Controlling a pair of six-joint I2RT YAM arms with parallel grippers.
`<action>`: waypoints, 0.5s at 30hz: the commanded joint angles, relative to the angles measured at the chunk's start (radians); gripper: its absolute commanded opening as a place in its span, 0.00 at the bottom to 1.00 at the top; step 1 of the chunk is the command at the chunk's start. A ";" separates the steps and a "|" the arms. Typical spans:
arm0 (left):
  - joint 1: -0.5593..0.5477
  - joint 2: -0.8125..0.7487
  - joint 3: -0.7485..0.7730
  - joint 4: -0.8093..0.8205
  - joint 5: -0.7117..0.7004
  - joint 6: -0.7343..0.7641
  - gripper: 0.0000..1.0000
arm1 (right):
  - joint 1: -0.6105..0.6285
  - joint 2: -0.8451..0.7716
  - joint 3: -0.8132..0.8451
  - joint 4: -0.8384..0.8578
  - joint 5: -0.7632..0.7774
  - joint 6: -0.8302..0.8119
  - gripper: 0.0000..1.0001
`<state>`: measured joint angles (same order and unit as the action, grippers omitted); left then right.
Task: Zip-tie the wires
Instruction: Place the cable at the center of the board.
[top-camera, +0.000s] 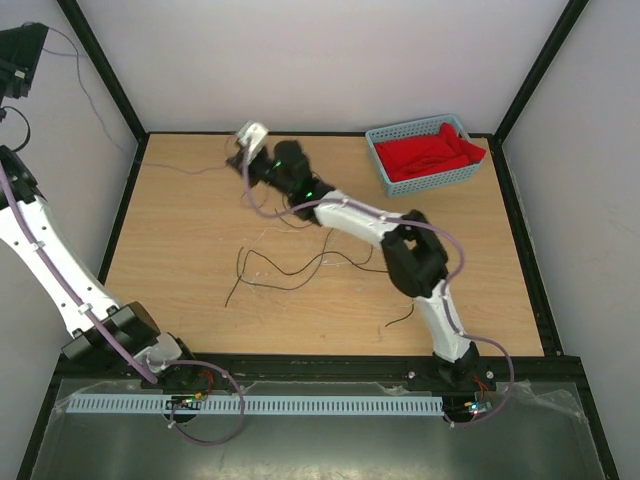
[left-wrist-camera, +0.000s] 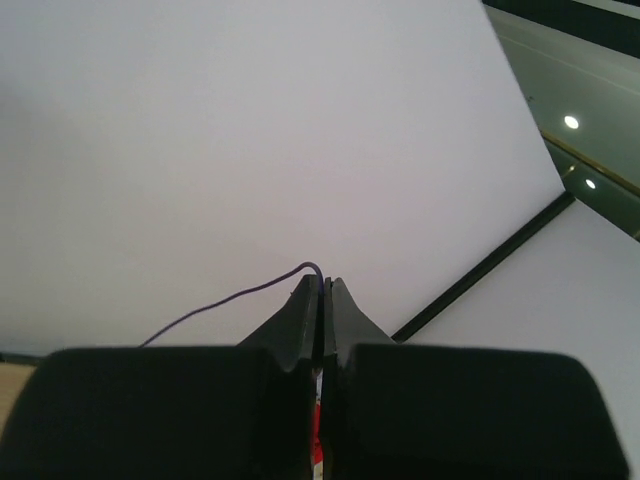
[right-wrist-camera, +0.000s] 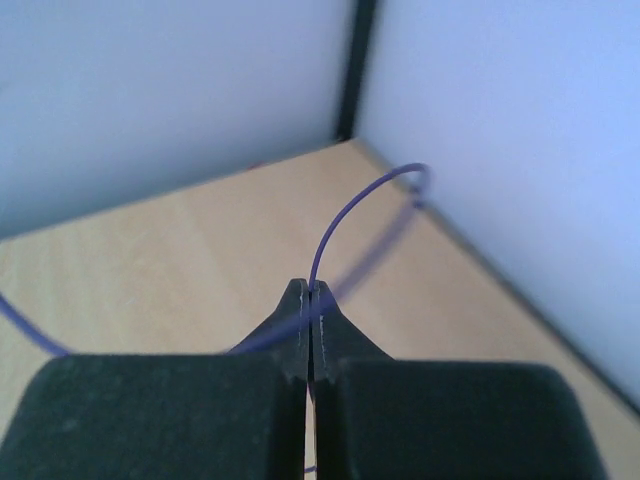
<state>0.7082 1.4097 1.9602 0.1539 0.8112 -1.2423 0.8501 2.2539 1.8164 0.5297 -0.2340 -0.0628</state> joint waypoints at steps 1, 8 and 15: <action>0.008 -0.043 -0.108 0.058 0.030 0.029 0.00 | -0.058 -0.172 -0.021 -0.069 0.106 -0.064 0.00; -0.033 -0.192 -0.461 0.076 0.039 0.080 0.00 | -0.096 -0.383 -0.067 -0.508 0.452 -0.220 0.00; -0.182 -0.351 -0.820 0.078 0.023 0.137 0.00 | -0.228 -0.709 -0.397 -0.776 0.603 -0.118 0.00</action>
<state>0.5846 1.1496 1.2774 0.1905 0.8326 -1.1530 0.7258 1.7115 1.5829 -0.0113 0.2394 -0.2432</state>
